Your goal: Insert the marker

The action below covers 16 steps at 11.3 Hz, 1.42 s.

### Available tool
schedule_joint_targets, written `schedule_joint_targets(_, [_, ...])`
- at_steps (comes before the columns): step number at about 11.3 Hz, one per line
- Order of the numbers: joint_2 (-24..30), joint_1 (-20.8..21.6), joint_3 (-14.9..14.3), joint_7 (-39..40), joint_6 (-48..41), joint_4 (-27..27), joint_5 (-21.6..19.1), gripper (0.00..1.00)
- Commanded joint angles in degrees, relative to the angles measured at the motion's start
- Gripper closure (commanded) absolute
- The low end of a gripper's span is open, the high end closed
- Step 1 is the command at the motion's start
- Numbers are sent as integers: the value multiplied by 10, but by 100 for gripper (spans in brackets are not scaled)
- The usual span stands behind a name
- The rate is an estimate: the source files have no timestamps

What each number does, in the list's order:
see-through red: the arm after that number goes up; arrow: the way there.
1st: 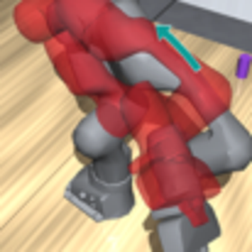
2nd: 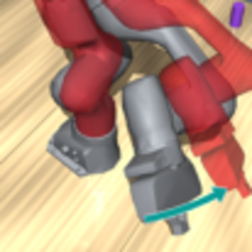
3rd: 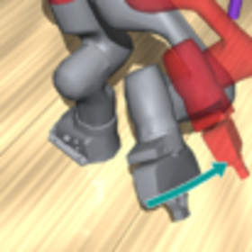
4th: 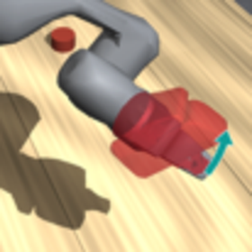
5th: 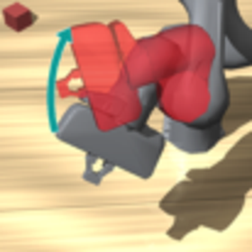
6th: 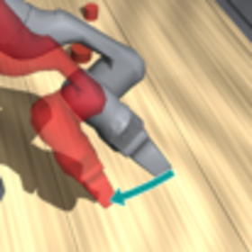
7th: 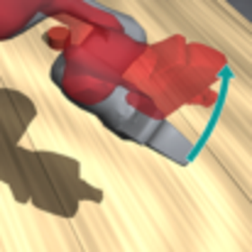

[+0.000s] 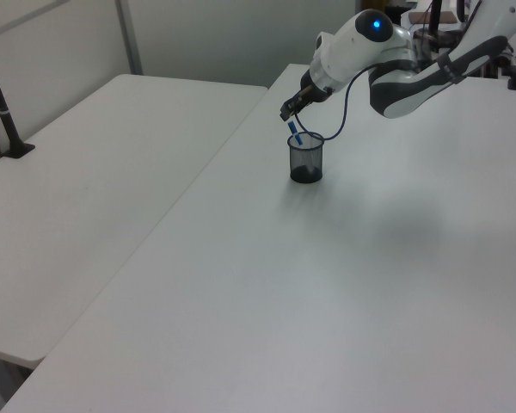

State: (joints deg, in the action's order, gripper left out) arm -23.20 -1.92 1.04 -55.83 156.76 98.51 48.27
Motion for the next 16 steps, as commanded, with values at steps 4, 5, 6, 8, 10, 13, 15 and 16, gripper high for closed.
schedule_joint_targets(4, [56, 37, 9, -7, -65, -10, -63, 0])
schedule_joint_targets(5, [67, 52, 12, 18, -114, -11, -92, 0])
schedule_joint_targets(6, [76, 65, 15, 70, -162, -11, -142, 0])
schedule_joint_targets(8, [111, 87, 16, 219, -290, -30, -296, 0])
schedule_joint_targets(10, [151, 94, 16, 351, -426, -47, -390, 0])
schedule_joint_targets(13, [189, 80, 15, 494, -557, -46, -421, 0])
schedule_joint_targets(15, [237, 29, 12, 546, -603, -43, -504, 0])
schedule_joint_targets(16, [247, 29, 5, 539, -623, -45, -505, 0])
